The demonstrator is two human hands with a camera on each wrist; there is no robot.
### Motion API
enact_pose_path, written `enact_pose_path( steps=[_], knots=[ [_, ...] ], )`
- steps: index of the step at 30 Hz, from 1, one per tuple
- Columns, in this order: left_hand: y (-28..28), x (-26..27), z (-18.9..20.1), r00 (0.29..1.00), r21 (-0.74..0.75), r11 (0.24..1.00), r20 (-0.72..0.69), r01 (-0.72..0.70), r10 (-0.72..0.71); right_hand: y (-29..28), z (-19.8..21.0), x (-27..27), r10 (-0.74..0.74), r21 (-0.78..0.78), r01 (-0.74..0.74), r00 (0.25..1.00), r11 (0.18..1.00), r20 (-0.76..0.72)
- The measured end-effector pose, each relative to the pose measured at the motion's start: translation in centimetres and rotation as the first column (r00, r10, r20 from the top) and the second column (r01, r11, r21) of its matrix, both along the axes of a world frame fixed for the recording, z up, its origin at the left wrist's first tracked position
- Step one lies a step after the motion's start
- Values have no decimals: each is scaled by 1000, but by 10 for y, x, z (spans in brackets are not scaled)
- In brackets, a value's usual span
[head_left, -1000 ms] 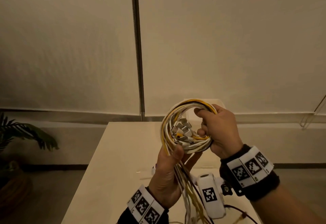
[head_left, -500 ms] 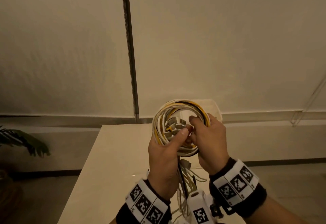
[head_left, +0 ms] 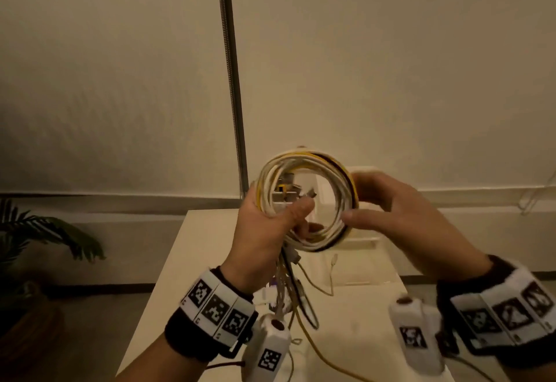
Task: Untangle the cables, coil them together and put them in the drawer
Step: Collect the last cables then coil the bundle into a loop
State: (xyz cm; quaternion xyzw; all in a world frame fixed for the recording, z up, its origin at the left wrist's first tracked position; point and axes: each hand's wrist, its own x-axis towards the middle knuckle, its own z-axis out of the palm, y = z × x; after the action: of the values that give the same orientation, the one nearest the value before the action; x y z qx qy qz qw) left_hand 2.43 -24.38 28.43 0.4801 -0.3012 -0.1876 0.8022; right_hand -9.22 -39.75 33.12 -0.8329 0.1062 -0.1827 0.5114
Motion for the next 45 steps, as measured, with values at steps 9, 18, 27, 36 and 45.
enact_pose_path(
  steps=[9,18,27,36,45],
  knots=[
    [8,7,23,957,502,856,166,126,-238,9,48,19,209,-598,-404,905,692,-370],
    [5,14,27,933,608,773,144,180,-330,38,24,24,93,-953,-232,972,195,-217],
    [8,14,27,871,686,667,100,291,-482,43,12,33,24,-954,-295,955,61,-294],
    [7,22,25,904,802,597,235,27,-357,40,-3,40,24,-925,-214,976,314,-217],
    [23,17,0,929,698,713,216,68,-300,35,-22,41,-53,-888,-101,989,449,-139]
  ],
)
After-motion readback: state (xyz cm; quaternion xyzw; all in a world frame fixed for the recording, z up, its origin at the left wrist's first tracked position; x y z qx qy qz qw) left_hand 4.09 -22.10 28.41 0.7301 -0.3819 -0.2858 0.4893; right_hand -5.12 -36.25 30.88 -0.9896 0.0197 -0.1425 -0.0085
